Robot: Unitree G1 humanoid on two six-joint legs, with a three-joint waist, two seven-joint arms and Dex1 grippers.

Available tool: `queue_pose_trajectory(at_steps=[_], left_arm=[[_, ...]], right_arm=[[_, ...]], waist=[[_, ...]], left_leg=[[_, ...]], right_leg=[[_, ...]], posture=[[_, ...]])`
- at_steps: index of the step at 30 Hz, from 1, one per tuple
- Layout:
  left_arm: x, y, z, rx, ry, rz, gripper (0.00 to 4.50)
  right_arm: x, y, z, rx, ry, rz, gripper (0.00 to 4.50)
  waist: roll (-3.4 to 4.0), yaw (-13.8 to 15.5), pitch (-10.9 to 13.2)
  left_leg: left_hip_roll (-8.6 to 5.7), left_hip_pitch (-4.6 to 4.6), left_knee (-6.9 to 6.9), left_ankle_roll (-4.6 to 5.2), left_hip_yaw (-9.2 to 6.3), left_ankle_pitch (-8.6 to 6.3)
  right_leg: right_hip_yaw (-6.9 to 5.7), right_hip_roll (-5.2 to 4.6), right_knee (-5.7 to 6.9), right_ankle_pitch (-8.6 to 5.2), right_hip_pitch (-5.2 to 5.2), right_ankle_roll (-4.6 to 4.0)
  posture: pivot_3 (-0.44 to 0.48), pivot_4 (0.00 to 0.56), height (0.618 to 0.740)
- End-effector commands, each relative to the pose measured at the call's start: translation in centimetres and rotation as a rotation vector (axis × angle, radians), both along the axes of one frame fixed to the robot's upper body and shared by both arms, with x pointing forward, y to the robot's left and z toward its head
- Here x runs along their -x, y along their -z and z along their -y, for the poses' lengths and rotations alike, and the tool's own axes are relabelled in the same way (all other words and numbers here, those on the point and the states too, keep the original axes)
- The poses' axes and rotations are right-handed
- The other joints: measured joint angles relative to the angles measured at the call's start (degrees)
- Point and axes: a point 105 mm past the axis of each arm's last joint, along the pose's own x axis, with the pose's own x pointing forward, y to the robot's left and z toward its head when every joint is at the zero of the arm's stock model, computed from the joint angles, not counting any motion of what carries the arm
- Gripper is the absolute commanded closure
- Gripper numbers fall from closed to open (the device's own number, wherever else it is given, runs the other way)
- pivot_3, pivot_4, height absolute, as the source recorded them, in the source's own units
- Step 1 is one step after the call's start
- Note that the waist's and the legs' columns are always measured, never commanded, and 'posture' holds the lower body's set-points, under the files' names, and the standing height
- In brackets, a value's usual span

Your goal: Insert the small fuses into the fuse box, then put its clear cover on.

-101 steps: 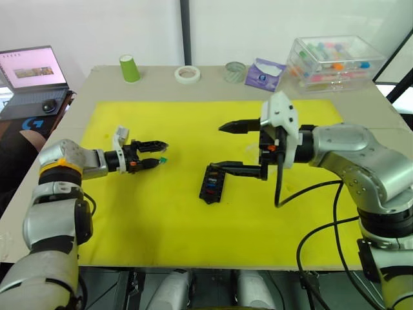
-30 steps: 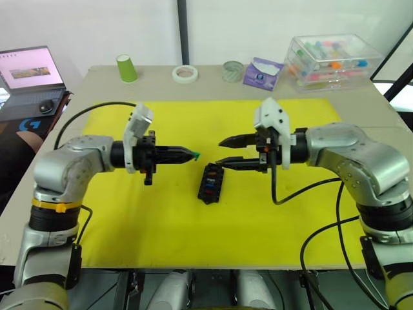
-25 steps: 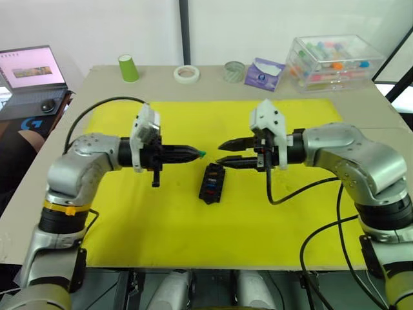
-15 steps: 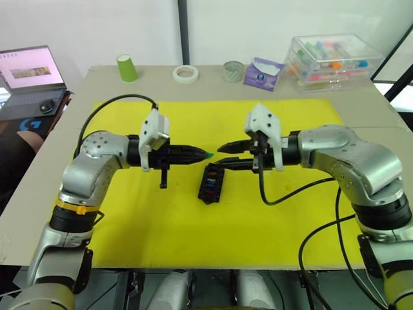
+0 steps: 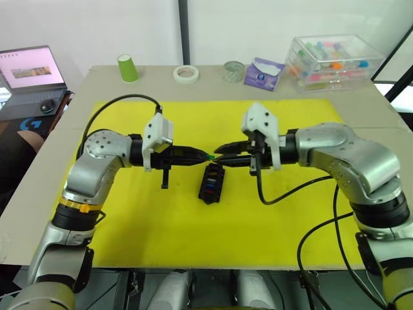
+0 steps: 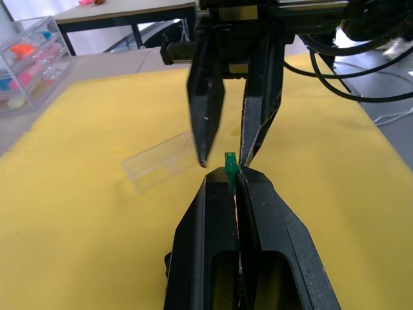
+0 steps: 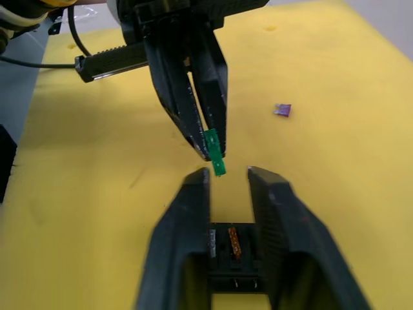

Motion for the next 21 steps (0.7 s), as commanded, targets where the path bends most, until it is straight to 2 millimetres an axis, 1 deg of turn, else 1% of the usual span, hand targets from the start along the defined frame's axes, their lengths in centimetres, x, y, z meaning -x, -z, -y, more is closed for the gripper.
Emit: queue_pose_trajectory(at_steps=[1, 6, 12, 14, 15, 18, 20, 21], left_arm=[[0.7, -0.4, 0.4, 0.002, 0.028, 0.032, 4.5], [1.1, -0.5, 0.6, 0.007, 0.031, 0.037, 4.5], [1.1, -0.1, 0.4, -0.022, 0.023, 0.041, 4.5], [1.1, 0.2, 0.0, -0.043, 0.027, 0.018, 4.01], [1.1, 0.4, -0.2, -0.052, 0.023, 0.014, 3.85], [0.9, 0.3, -0.7, -0.037, -0.005, 0.007, 2.78], [0.6, 0.6, -1.3, -0.042, -0.037, 0.011, 2.1], [0.5, 0.9, -1.6, -0.049, -0.057, 0.013, 1.7]], right_arm=[[0.4, -1.1, -0.4, 0.017, -0.032, 0.079, 4.42], [0.3, -1.0, -0.2, 0.025, -0.03, 0.082, 4.42], [0.3, -1.1, -0.1, 0.027, -0.03, 0.084, 4.42], [0.2, -1.1, 0.0, 0.032, -0.027, 0.085, 4.5], [0.2, -1.2, 0.0, 0.034, -0.025, 0.087, 4.5], [-0.1, -1.3, 0.2, 0.047, -0.005, 0.097, 4.5], [-1.0, -1.2, 0.6, 0.085, 0.048, 0.12, 4.5], [-1.4, -1.2, 0.8, 0.099, 0.074, 0.129, 4.5]], waist=[[0.0, 0.0, 0.0], [0.0, 0.1, 0.0], [0.0, 0.0, 0.0], [0.0, 0.0, 0.0], [0.0, 0.0, 0.0], [0.0, 0.0, 0.0], [0.0, 0.0, 0.0], [0.0, 0.0, 0.0]], left_leg=[[0.0, 0.0, 0.0, 0.0, 0.0, 0.0], [0.0, 0.0, 0.0, 0.0, 0.0, 0.0], [0.0, 0.0, 0.0, 0.0, 0.0, 0.0], [0.0, 0.0, 0.0, 0.0, 0.0, 0.0], [0.0, 0.0, 0.0, 0.0, 0.0, 0.0], [0.0, 0.0, -0.01, 0.0, 0.0, 0.0], [0.0, 0.0, -0.01, 0.0, 0.0, 0.0], [0.0, 0.0, -0.01, 0.0, 0.0, 0.0]], right_leg=[[0.0, 0.0, 0.0, 0.0, 0.0, 0.0], [-0.01, 0.0, 0.0, 0.0, 0.0, 0.0], [0.0, 0.0, 0.0, 0.0, 0.0, 0.0], [0.0, 0.0, 0.0, 0.0, 0.0, 0.0], [-0.01, 0.0, 0.0, 0.0, 0.0, 0.0], [-0.01, 0.0, 0.0, 0.0, 0.0, 0.0], [0.0, 0.0, 0.0, 0.0, 0.0, 0.0], [-0.01, 0.0, 0.0, 0.0, 0.0, 0.0]], posture=[[0.0, 0.15, 0.74], [0.0, 0.15, 0.74], [0.0, 0.15, 0.74], [0.0, 0.15, 0.74], [0.0, 0.15, 0.74], [0.0, 0.15, 0.74], [0.0, 0.15, 0.74], [0.0, 0.15, 0.74]])
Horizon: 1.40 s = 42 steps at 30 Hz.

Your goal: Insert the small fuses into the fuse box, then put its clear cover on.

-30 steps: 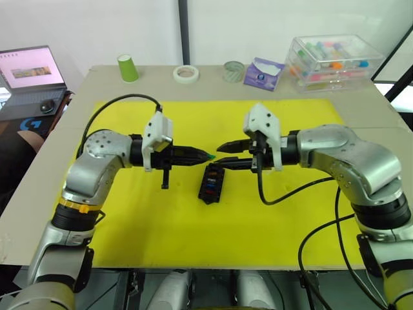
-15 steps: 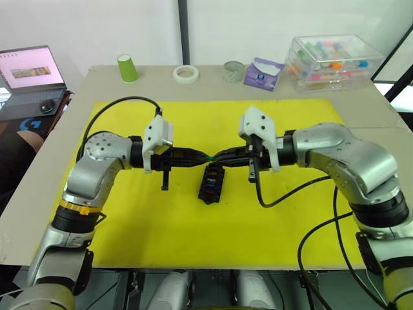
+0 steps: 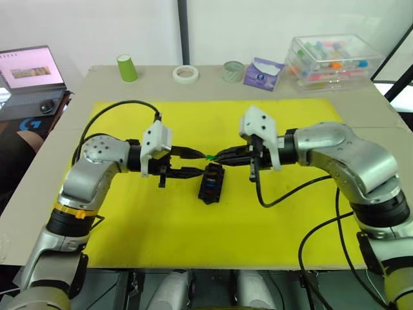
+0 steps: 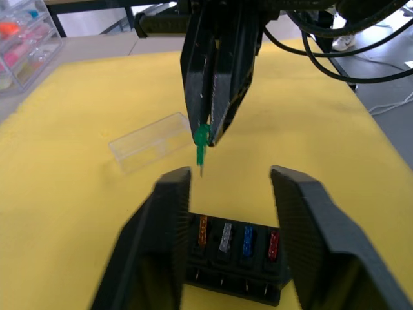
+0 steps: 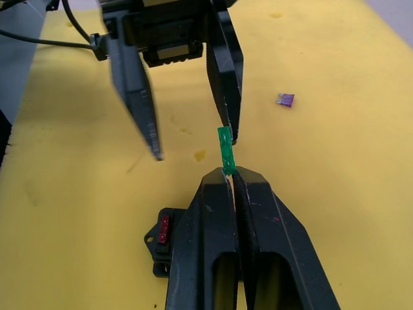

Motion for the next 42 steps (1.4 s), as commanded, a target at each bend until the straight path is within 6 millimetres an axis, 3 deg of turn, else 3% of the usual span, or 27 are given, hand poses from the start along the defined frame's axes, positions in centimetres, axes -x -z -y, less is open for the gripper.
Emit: queue_pose_trajectory(at_steps=[1, 5, 12, 26, 42], left_arm=[[-0.2, -0.2, -1.0, -0.008, -0.051, 0.044, 1.38], [-0.6, 0.6, -1.4, 0.028, -0.15, 0.047, 0.01], [-0.4, 1.4, -1.0, 0.03, -0.17, 0.026, 0.01], [0.1, 2.4, -0.9, 0.019, -0.178, 0.011, 0.01], [-0.4, 2.7, -1.5, 0.002, -0.205, 0.012, 0.01]], right_arm=[[-1.1, -1.0, 0.6, 0.041, 0.072, 0.082, 4.5], [-2.2, -0.3, 1.0, 0.1, 0.12, 0.104, 4.5], [-3.2, 1.1, 1.1, 0.175, 0.112, 0.101, 4.5], [-2.7, 3.1, -0.7, 0.206, 0.044, 0.039, 4.5], [-2.9, 4.2, -0.8, 0.228, 0.048, 0.012, 4.5]], waist=[[0.0, 0.0, 0.0], [0.01, 0.0, 0.0], [0.01, 0.0, 0.0], [0.01, 0.0, 0.0], [0.01, 0.0, 0.0]], left_leg=[[0.0, 0.0, 0.0, 0.0, 0.0, 0.0], [0.0, 0.01, -0.02, 0.0, 0.01, 0.0], [0.0, 0.01, -0.02, 0.0, 0.02, 0.0], [0.0, 0.01, -0.03, 0.0, 0.01, 0.0], [0.0, 0.01, -0.03, 0.0, 0.01, 0.0]], right_leg=[[0.0, 0.0, 0.0, 0.0, 0.0, 0.0], [0.01, 0.0, 0.0, 0.0, -0.02, 0.0], [0.01, 0.0, 0.0, 0.0, -0.02, 0.0], [0.01, 0.0, 0.0, 0.0, -0.02, 0.0], [0.0, 0.01, 0.0, 0.0, -0.02, 0.0]], posture=[[0.0, 0.15, 0.74], [0.0, 0.15, 0.74], [0.0, 0.15, 0.74], [0.0, 0.15, 0.74], [0.0, 0.15, 0.74]])
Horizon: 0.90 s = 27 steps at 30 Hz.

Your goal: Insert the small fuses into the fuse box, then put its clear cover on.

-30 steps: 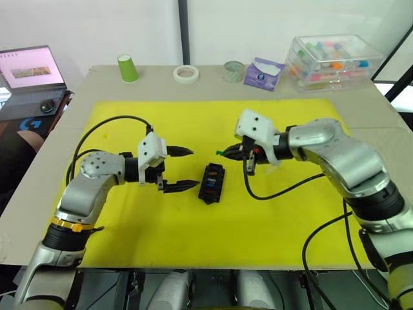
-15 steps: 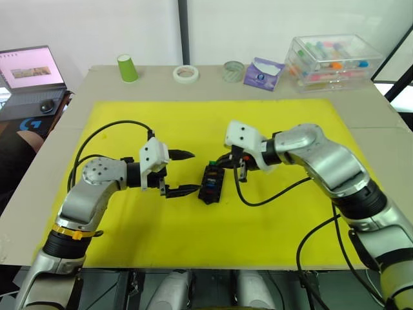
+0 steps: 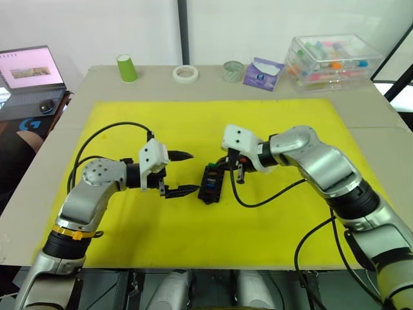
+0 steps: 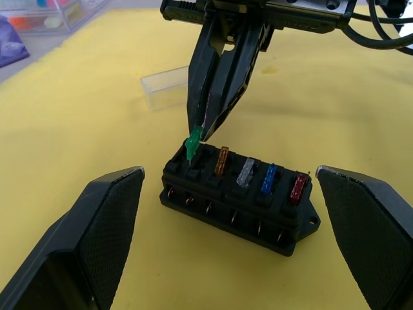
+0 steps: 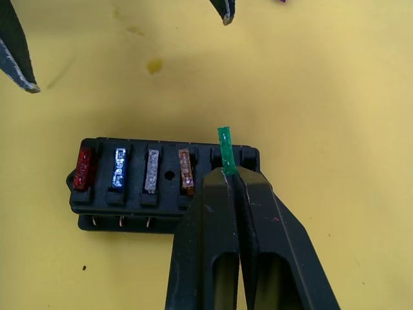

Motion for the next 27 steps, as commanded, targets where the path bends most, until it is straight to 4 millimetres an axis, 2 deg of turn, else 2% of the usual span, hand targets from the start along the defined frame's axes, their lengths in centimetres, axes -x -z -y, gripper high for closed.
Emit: queue_pose_trajectory(at_steps=[1, 16, 27], left_arm=[[-0.1, -0.7, -0.1, -0.009, -0.006, 0.048, 0.01], [-0.2, -0.8, -0.2, -0.018, -0.005, 0.062, 0.01], [-0.2, -0.8, 0.0, -0.016, 0.008, 0.064, 0.01]], right_arm=[[0.1, -0.6, -0.5, -0.001, -0.022, 0.026, 4.5], [0.5, 0.3, 0.1, 0.017, -0.006, -0.002, 4.5], [0.2, 0.2, 0.2, -0.006, 0.032, -0.011, 4.5]], waist=[[0.0, 0.0, 0.0], [0.0, 0.0, 0.0], [0.0, 0.0, 0.0]], left_leg=[[0.0, 0.0, 0.0, 0.0, 0.0, 0.0], [0.0, 0.0, 0.0, 0.0, 0.0, 0.0], [0.0, 0.0, 0.0, 0.0, 0.0, 0.0]], right_leg=[[0.0, 0.0, 0.0, 0.0, 0.0, 0.0], [0.0, 0.0, 0.0, 0.0, 0.0, 0.0], [0.0, 0.0, 0.0, 0.0, 0.0, 0.0]], posture=[[0.0, 0.15, 0.74], [0.0, 0.15, 0.74], [0.0, 0.15, 0.74]])
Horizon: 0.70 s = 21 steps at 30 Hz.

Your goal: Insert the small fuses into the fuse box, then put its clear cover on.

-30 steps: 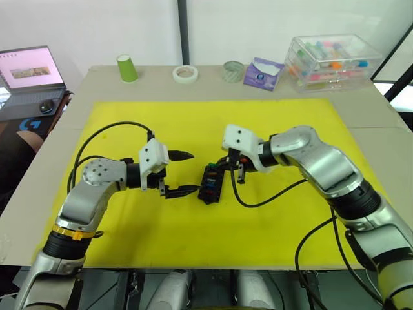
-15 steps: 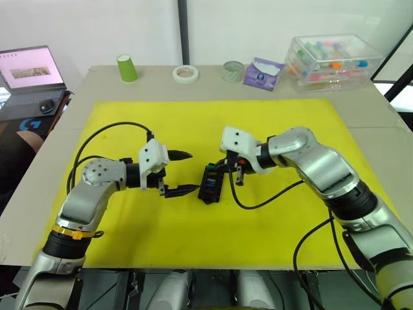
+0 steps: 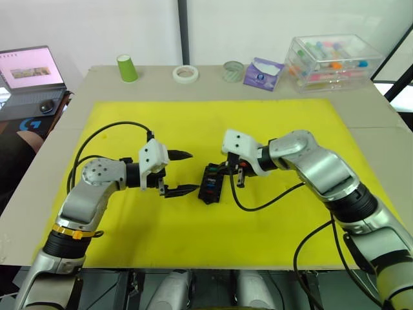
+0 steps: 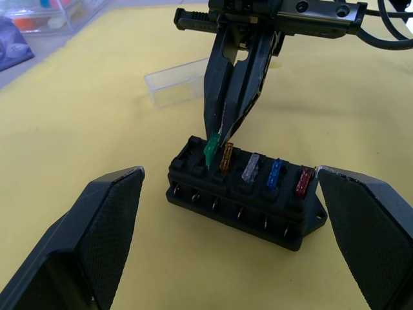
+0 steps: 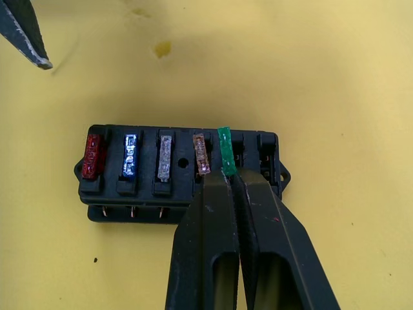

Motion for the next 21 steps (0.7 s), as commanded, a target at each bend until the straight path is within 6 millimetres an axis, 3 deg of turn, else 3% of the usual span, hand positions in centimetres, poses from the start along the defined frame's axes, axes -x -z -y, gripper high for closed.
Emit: queue_pose_trajectory(at_steps=[1, 21], left_arm=[[0.0, -0.8, 0.1, 0.0, 0.012, 0.042, 0.01], [-0.2, -0.9, 0.0, -0.007, 0.013, 0.04, 0.01]], right_arm=[[-0.1, -0.9, -0.1, -0.023, 0.009, 0.022, 4.5], [0.5, -2.4, -0.8, -0.118, 0.004, -0.024, 4.5]], waist=[[0.0, 0.0, 0.0], [0.0, 0.0, 0.0]], left_leg=[[0.0, 0.0, 0.0, 0.0, 0.0, 0.0], [0.0, 0.0, 0.0, 0.0, 0.0, 0.0]], right_leg=[[0.0, 0.0, 0.0, 0.0, 0.0, 0.0], [0.0, 0.0, 0.0, 0.0, 0.0, 0.0]], posture=[[0.0, 0.15, 0.74], [0.0, 0.15, 0.74]])
